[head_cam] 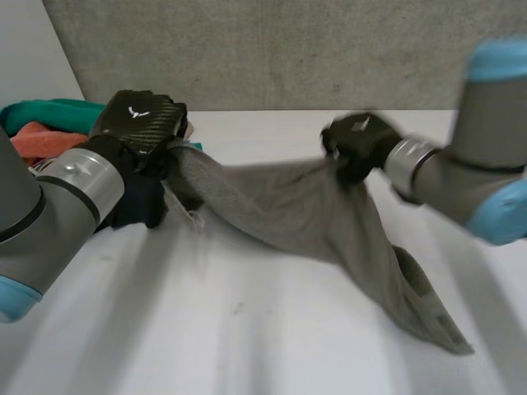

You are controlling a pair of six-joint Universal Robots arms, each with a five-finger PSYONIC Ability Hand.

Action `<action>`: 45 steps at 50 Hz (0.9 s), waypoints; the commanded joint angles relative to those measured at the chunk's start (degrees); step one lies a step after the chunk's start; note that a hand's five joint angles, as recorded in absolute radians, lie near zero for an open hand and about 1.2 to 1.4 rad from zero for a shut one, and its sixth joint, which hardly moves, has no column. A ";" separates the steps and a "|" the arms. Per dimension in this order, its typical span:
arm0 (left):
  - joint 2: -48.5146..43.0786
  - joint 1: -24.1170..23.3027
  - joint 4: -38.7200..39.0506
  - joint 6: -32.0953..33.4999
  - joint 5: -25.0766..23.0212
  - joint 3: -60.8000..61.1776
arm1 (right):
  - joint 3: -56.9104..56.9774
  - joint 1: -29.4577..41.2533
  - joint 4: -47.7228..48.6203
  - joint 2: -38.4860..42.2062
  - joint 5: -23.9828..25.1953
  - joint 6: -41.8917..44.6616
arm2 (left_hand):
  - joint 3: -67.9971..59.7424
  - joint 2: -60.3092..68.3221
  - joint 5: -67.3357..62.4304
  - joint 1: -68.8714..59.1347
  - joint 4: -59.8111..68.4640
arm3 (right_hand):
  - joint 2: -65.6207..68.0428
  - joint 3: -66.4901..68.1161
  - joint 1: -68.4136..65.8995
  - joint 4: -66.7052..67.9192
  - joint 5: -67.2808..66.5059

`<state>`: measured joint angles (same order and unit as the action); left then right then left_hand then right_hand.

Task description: Fold the laundry.

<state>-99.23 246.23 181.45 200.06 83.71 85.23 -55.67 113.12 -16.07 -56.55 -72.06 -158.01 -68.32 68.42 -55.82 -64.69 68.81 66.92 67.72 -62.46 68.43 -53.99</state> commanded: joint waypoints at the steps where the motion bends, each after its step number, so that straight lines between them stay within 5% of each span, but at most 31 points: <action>1: 0.61 3.55 -0.48 0.15 -0.39 1.95 | -5.32 -6.68 -7.90 -16.56 -0.01 6.03 | -11.68 11.58 -14.18 -15.31 11.19 | 13.08 12.28 -17.54 11.57 -16.01; 10: -2.53 3.82 -0.57 1.12 -1.88 6.61 | -16.22 -12.31 -23.48 -24.39 -0.80 29.42 | -11.68 11.58 -14.18 -15.31 11.19 | 13.08 12.28 -17.54 11.57 -16.01; 16: -12.82 3.56 0.57 3.92 -2.15 1.01 | -15.61 -12.40 -15.77 -19.13 -0.80 23.19 | -11.68 11.58 -14.18 -15.31 11.19 | 13.08 12.28 -17.54 11.57 -16.01; 23: -18.54 2.94 6.62 9.73 -2.06 -18.67 | -5.16 -11.96 4.09 -12.62 -5.89 14.31 | -11.68 11.58 -14.18 -15.31 11.19 | 13.08 12.28 -17.54 11.57 -16.01; 33: -19.34 3.73 37.28 9.99 -1.89 -34.43 | -2.23 -9.24 47.14 -13.67 -14.68 5.60 | -11.68 11.58 -14.18 -15.31 11.19 | 13.08 12.28 -17.54 11.57 -16.01; 45: -14.17 3.56 30.12 9.91 -2.06 -16.63 | -17.60 -10.20 37.37 -18.42 -9.51 5.52 | -11.68 11.58 -14.18 -15.31 11.19 | 13.08 12.28 -17.54 11.57 -16.01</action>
<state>-117.01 249.60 216.80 210.02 81.72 57.01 -65.12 103.56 30.19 -73.92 -84.98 -152.78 -68.36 68.62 -57.29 -64.79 68.84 66.93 68.12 -62.46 68.60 -55.56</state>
